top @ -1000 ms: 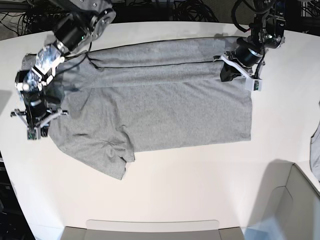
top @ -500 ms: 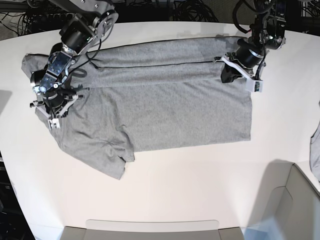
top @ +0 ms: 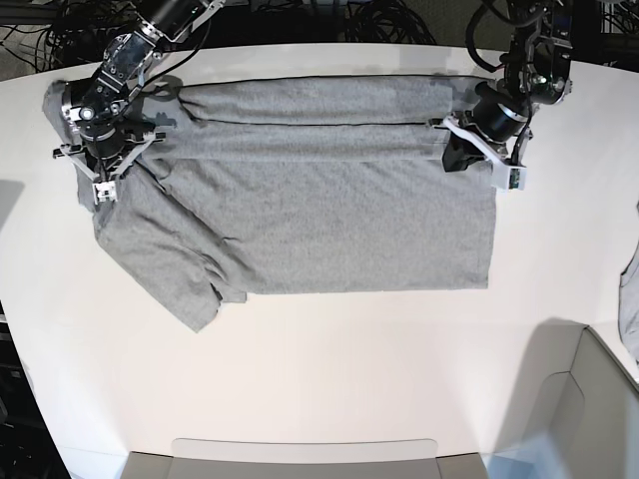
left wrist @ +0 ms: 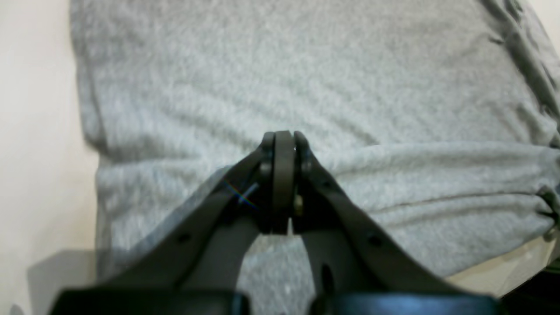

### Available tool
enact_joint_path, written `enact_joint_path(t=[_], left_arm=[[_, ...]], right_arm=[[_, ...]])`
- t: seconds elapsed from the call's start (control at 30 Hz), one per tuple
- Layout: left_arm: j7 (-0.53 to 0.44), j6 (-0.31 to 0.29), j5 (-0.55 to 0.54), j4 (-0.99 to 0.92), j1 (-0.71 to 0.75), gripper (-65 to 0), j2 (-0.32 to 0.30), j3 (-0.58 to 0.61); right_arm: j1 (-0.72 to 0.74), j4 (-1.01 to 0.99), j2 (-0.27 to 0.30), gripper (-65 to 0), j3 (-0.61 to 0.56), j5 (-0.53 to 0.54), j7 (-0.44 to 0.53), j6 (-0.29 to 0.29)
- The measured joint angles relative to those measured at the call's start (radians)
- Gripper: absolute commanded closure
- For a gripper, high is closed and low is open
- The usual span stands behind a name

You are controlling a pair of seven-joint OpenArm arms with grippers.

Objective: Fold the T-shirt properly
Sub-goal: 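Reach both grippers down to the hem corners of the shirt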

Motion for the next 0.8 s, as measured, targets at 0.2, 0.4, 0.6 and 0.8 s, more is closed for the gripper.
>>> enact_joint_path(t=[0.2, 0.4, 0.6, 0.8], left_arm=[[0.000, 0.001, 0.000, 0.000, -0.012, 0.0, -0.034, -0.002], [-0.002, 0.005, 0.000, 0.000, -0.054, 0.0, -0.023, -0.002], [0.004, 0.004, -0.005, -0.002, -0.085, 0.0, 0.051, -0.001], [0.000, 0.004, -0.003, -0.002, -0.090, 0.0, 0.126, -0.002]], right_arm=[[0.105, 0.127, 0.018, -10.0, -0.003, 0.067, -0.144, 0.000], [0.271, -0.018, 0.162, -30.3, -0.122, 0.064, -0.157, 0.000], [0.506, -0.454, 0.290, -31.4, -0.237, 0.075, -0.145, 0.000], [0.692, -0.904, 0.365, -31.4, -0.237, 0.069, 0.153, 0.000]])
